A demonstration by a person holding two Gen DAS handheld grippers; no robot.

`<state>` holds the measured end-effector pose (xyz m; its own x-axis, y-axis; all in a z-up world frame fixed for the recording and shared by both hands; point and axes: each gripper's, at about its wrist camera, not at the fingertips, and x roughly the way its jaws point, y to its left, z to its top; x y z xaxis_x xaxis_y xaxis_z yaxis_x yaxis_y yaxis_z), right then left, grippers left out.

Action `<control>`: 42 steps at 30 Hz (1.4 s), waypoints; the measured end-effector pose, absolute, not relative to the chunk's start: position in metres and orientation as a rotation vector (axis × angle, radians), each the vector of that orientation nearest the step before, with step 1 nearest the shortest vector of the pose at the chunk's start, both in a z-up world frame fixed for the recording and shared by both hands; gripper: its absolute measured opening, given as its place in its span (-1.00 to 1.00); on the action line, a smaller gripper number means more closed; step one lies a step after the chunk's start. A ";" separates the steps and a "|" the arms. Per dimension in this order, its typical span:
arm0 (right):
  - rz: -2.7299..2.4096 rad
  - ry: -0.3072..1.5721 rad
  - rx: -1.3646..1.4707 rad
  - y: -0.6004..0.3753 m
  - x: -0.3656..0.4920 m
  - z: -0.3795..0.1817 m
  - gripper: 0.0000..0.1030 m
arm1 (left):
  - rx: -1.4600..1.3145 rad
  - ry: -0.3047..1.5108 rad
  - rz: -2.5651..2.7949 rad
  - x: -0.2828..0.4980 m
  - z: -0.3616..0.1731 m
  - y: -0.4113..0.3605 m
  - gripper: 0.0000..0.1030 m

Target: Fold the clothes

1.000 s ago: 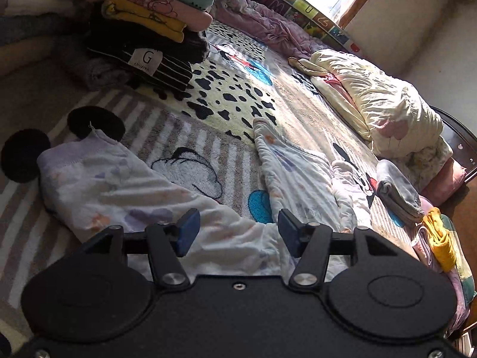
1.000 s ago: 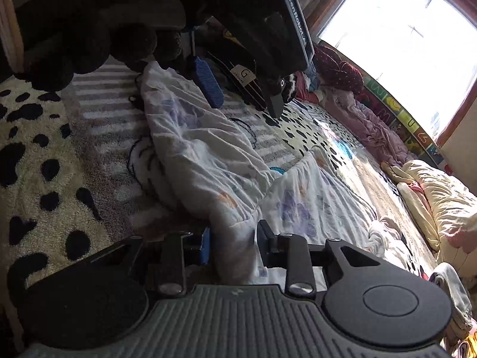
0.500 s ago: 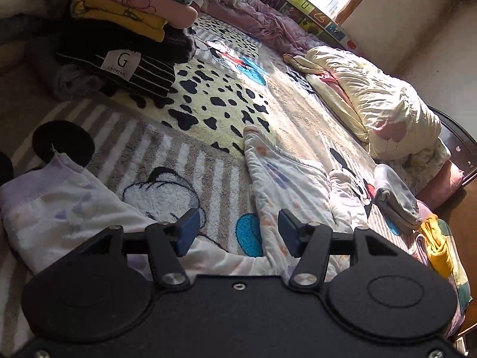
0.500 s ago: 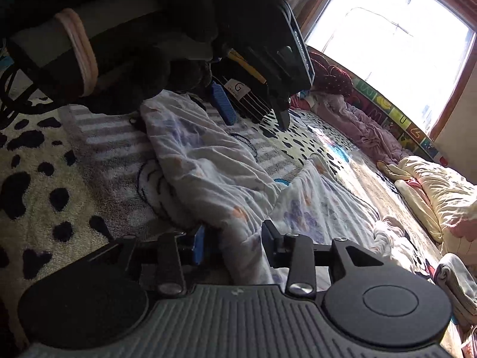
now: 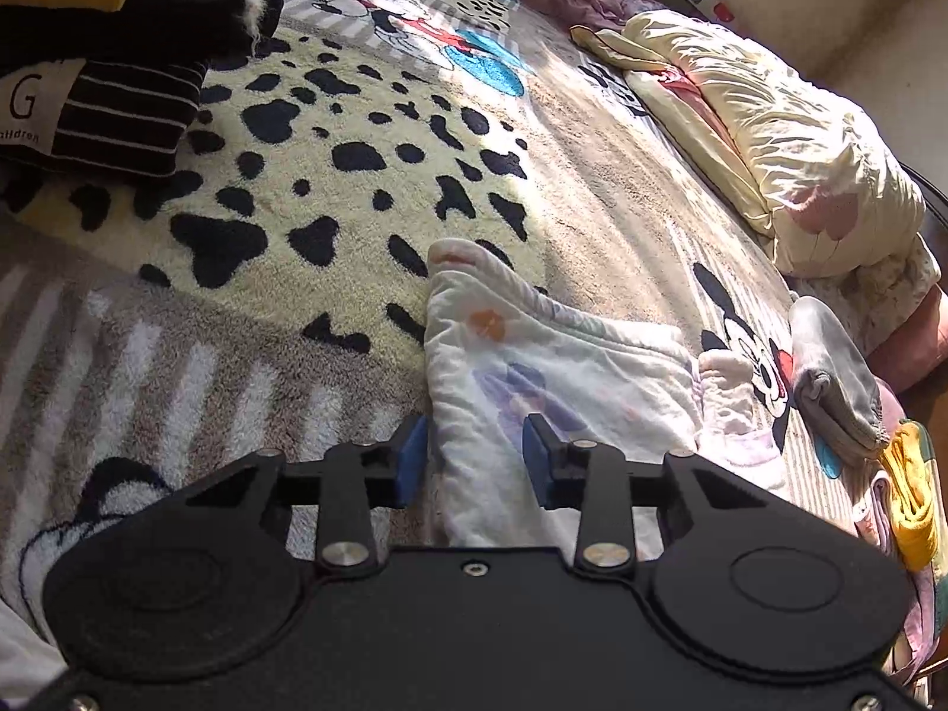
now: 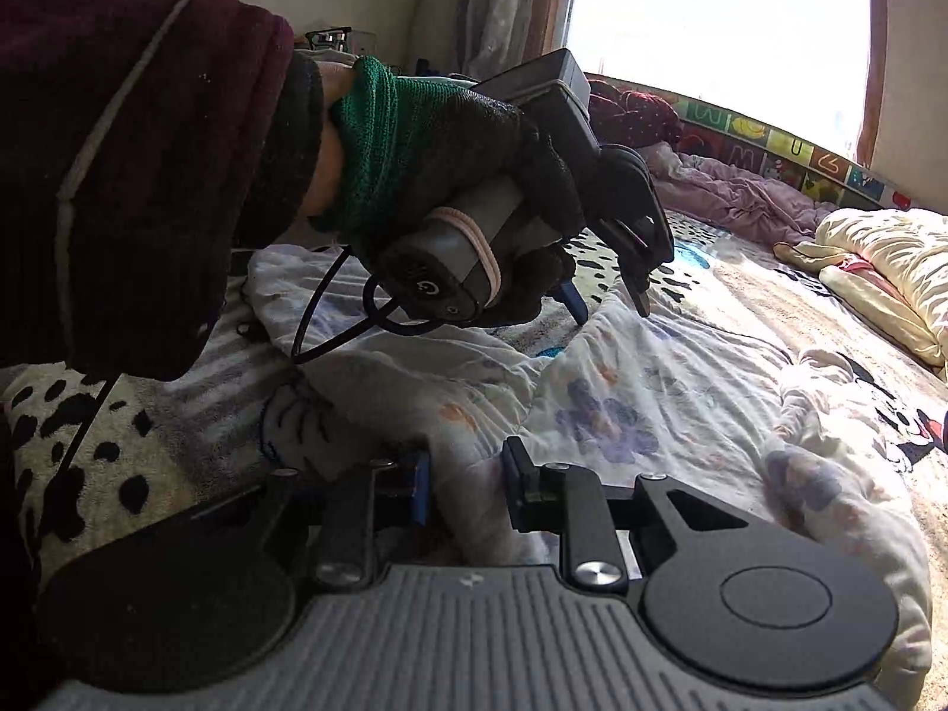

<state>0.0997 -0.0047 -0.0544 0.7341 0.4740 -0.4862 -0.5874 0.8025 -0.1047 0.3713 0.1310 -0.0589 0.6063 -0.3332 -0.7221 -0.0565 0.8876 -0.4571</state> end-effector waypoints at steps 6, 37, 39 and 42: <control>0.591 0.433 -0.165 -0.022 0.094 -0.048 -0.54 | -0.292 0.820 -0.146 0.363 -0.029 0.103 -0.87; 0.454 0.568 0.157 -0.112 0.098 -0.082 -0.57 | -0.133 0.784 -0.254 0.379 -0.013 0.043 -0.48; 0.449 0.563 0.161 -0.114 0.096 -0.081 -0.57 | -0.095 0.794 -0.236 0.390 -0.021 0.041 -0.57; 0.443 0.561 0.169 -0.116 0.094 -0.080 -0.57 | -0.007 0.814 -0.246 0.403 -0.037 0.026 -0.58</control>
<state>0.0939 -0.1163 -0.0798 0.7561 0.4493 -0.4759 -0.3590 0.8927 0.2726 0.4027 0.0257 -0.0373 0.6596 -0.2198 -0.7187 0.2144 0.9716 -0.1004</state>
